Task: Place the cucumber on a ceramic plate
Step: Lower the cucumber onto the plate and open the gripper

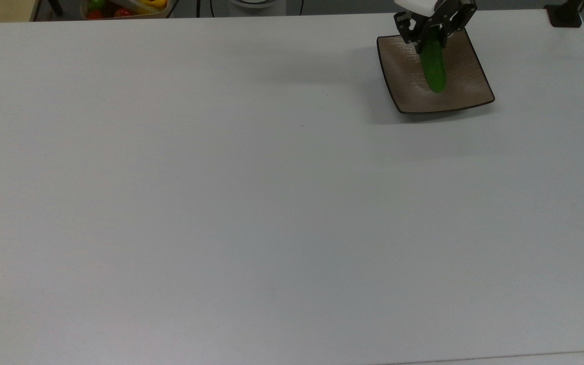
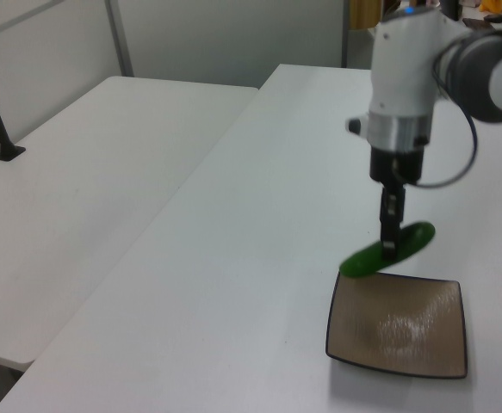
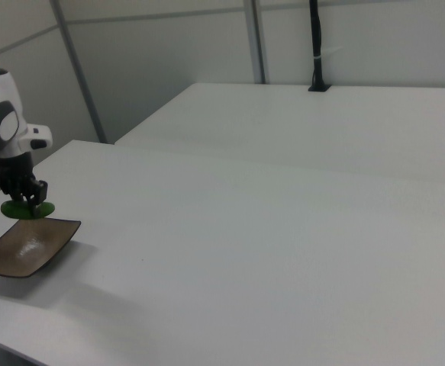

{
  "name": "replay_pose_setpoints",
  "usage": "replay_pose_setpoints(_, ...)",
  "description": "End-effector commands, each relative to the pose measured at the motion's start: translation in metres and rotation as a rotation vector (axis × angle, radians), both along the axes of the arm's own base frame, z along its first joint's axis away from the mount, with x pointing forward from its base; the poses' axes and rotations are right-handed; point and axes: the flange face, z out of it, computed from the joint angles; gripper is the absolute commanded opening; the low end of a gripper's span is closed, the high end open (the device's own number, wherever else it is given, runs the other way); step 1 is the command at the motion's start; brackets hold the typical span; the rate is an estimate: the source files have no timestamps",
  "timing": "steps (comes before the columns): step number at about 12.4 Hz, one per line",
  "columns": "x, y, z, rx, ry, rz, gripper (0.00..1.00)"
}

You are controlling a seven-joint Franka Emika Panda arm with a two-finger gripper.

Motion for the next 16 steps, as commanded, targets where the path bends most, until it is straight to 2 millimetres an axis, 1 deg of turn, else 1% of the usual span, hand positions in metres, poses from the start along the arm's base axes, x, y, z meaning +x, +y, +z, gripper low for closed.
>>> replay_pose_setpoints(1, -0.022, 0.008, -0.018, -0.009, -0.045, -0.013, 0.31)
replay_pose_setpoints(2, -0.023, 0.011, -0.023, -0.012, -0.040, -0.012, 0.32)
replay_pose_setpoints(3, -0.025, 0.015, -0.026, -0.013, -0.034, -0.010, 0.36)
replay_pose_setpoints(5, -0.024, 0.017, -0.032, -0.016, -0.030, -0.013, 0.56)
replay_pose_setpoints(7, -0.024, 0.017, -0.031, -0.013, -0.032, -0.024, 0.65)
replay_pose_setpoints(9, -0.023, 0.018, -0.029, -0.009, -0.034, -0.035, 0.70)
replay_pose_setpoints(10, -0.022, 0.017, -0.029, -0.009, -0.035, -0.035, 0.74)
replay_pose_setpoints(11, -0.022, 0.017, -0.029, -0.010, -0.033, -0.035, 0.90)
replay_pose_setpoints(12, -0.021, 0.016, -0.025, -0.007, -0.039, -0.038, 1.00)
replay_pose_setpoints(14, -0.016, 0.015, -0.014, 0.002, -0.053, -0.043, 1.00)
replay_pose_setpoints(16, -0.002, 0.003, 0.003, 0.013, -0.085, -0.066, 1.00)
